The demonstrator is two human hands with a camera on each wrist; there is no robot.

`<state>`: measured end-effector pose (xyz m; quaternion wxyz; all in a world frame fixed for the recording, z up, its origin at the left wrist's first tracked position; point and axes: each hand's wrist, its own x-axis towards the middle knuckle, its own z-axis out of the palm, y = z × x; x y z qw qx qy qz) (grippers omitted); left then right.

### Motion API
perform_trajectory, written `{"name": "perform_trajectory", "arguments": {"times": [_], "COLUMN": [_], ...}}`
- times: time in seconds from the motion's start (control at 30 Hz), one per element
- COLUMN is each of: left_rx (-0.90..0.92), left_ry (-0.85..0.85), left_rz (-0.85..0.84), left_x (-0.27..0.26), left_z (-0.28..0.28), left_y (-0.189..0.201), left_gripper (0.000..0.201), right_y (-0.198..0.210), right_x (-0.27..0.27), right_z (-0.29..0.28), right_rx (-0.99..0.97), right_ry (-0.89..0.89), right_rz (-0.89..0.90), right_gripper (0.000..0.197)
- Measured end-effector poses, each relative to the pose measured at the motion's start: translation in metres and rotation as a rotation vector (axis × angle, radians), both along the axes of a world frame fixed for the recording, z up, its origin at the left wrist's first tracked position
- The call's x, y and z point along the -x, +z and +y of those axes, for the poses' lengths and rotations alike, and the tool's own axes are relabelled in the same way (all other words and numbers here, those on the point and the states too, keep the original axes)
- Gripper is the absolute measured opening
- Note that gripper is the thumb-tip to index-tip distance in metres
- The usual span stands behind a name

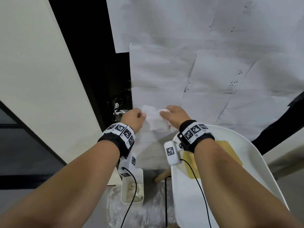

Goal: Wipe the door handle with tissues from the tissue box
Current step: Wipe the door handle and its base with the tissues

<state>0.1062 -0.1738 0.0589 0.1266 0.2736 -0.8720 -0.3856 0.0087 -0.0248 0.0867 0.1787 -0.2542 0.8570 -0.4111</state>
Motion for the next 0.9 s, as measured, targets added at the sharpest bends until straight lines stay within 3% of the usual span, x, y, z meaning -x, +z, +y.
{"name": "perform_trajectory", "arguments": {"times": [0.07,0.17,0.33,0.67,0.9], "left_rx": [0.002,0.096,0.179,0.253,0.293], "left_ry": [0.011,0.026,0.003,-0.001,0.119], "left_rz": [0.02,0.04,0.089,0.147,0.132], "left_x": [-0.006,-0.013,-0.022,-0.033,-0.035], "left_z": [-0.013,-0.031,-0.047,-0.056,-0.067], "left_y": [0.001,0.004,0.012,0.031,0.037], "left_gripper": [0.012,0.014,0.013,0.013,0.016], "right_y": [0.004,0.01,0.01,0.019,0.028], "right_x": [-0.005,-0.011,-0.025,-0.033,-0.021], "right_z": [-0.01,-0.021,-0.032,-0.044,-0.053], "right_rx": [0.118,0.215,0.169,0.093,0.025], "right_ry": [-0.097,-0.204,-0.299,-0.368,-0.262], "right_rz": [-0.1,-0.108,-0.063,0.074,0.12], "right_gripper": [0.026,0.031,0.026,0.02,0.021]}}
